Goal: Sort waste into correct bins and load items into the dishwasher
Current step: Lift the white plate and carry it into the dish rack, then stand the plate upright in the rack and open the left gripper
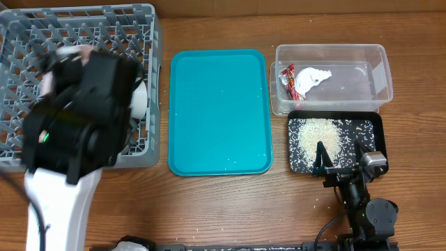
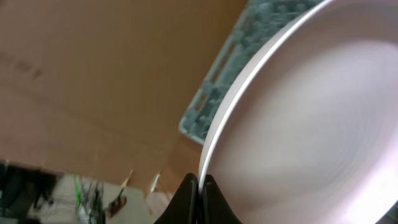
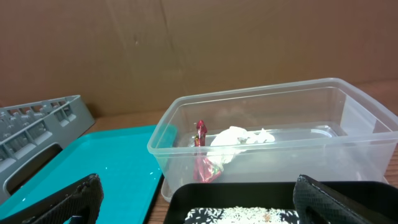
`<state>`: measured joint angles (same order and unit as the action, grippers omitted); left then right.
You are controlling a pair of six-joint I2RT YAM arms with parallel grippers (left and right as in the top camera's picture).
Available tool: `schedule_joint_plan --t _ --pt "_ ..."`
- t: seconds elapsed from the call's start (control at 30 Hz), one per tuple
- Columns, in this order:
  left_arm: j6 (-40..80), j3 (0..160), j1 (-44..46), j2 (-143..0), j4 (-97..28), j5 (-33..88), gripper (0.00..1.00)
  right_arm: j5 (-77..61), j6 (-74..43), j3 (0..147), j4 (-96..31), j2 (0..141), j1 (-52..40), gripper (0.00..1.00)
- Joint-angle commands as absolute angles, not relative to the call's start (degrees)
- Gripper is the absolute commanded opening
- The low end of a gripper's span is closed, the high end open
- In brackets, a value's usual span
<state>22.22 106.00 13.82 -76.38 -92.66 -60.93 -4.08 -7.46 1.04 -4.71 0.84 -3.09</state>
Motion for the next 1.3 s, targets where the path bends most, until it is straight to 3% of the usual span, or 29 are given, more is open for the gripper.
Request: schedule_joint_plan --t 0.0,0.17,0.43,0.73,1.27 --pt "24.1 98.9 9.9 -75.4 -87.8 -69.5 0.04 -3.7 -7.2 0.4 -4.4 0.2 -2.9 1.0" --pt "13.2 89.0 3.7 -78.0 -71.9 -77.1 0.04 -3.7 -7.2 0.4 -4.4 0.2 -2.9 1.0" --pt "-1.1 86.2 -1.9 -85.7 -55.5 -71.1 0.04 -3.7 -7.2 0.4 -4.4 0.2 -2.9 1.0" --pt "-1.8 86.2 -6.4 -92.2 -53.6 -61.8 0.04 -3.7 -7.2 0.4 -4.4 0.2 -2.9 1.0" --pt "-1.8 86.2 -6.5 -100.4 -52.6 -62.3 0.04 -3.7 -7.2 0.4 -4.4 0.2 -2.9 1.0"
